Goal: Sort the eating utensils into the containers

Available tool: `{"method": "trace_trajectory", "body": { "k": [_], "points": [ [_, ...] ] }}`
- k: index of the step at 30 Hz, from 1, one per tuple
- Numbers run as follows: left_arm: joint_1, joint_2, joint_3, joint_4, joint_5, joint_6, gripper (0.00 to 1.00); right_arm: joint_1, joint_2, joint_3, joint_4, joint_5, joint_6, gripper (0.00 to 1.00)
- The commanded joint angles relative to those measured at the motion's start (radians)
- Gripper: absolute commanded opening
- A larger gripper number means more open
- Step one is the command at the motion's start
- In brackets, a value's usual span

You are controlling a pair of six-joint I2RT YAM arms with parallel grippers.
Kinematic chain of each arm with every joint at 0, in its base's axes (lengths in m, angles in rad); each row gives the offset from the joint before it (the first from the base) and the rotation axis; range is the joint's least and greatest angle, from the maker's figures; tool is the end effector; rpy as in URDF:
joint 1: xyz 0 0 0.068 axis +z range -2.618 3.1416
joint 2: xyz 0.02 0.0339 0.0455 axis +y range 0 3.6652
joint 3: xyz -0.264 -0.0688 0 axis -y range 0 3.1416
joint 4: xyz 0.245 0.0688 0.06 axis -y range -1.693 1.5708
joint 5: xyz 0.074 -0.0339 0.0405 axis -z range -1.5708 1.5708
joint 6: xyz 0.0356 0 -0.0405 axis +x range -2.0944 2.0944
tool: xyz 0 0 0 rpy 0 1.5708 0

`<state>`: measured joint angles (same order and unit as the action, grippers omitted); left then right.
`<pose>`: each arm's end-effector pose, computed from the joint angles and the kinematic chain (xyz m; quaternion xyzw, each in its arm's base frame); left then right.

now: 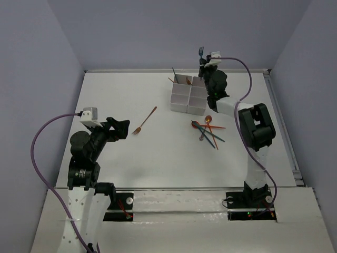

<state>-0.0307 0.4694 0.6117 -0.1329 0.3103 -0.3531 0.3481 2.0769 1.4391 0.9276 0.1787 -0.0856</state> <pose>0.1261 -0.0147 0.3281 -0.0032 0.7039 -0.2406 0.6683 0.4581 0.1595 0.2779 -0.0582 0.5967 0.0516 0.7987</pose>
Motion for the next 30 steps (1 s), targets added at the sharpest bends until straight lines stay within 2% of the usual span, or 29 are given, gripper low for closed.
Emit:
{"method": "trace_trajectory", "body": {
  "k": [1,10,15,19,20,21,28,30],
  "points": [
    [0.006,0.006,0.013,0.038,0.010,0.005,0.99,0.005,0.018,0.015,0.164,-0.019,0.010,0.07],
    [0.015,0.005,0.014,0.041,0.015,0.003,0.99,0.005,0.020,-0.080,0.218,-0.031,0.017,0.07],
    [0.015,0.002,0.014,0.041,0.015,0.005,0.99,0.005,-0.012,-0.123,0.217,-0.068,0.007,0.12],
    [0.015,-0.005,0.011,0.042,0.016,0.005,0.99,0.005,-0.046,-0.146,0.205,-0.085,-0.014,0.34],
    [0.015,-0.006,0.013,0.042,0.016,0.005,0.99,0.005,-0.060,-0.155,0.203,-0.099,-0.014,0.44],
    [0.015,-0.006,0.011,0.042,0.015,0.005,0.99,0.005,-0.075,-0.172,0.195,-0.105,-0.013,0.45],
    [0.015,-0.011,0.013,0.044,0.021,0.005,0.99,0.005,-0.253,-0.230,0.089,-0.171,-0.003,0.45],
    [0.015,-0.015,0.013,0.046,0.021,0.005,0.99,0.028,-0.332,-0.214,-0.050,-0.284,-0.002,0.39]
  ]
}}
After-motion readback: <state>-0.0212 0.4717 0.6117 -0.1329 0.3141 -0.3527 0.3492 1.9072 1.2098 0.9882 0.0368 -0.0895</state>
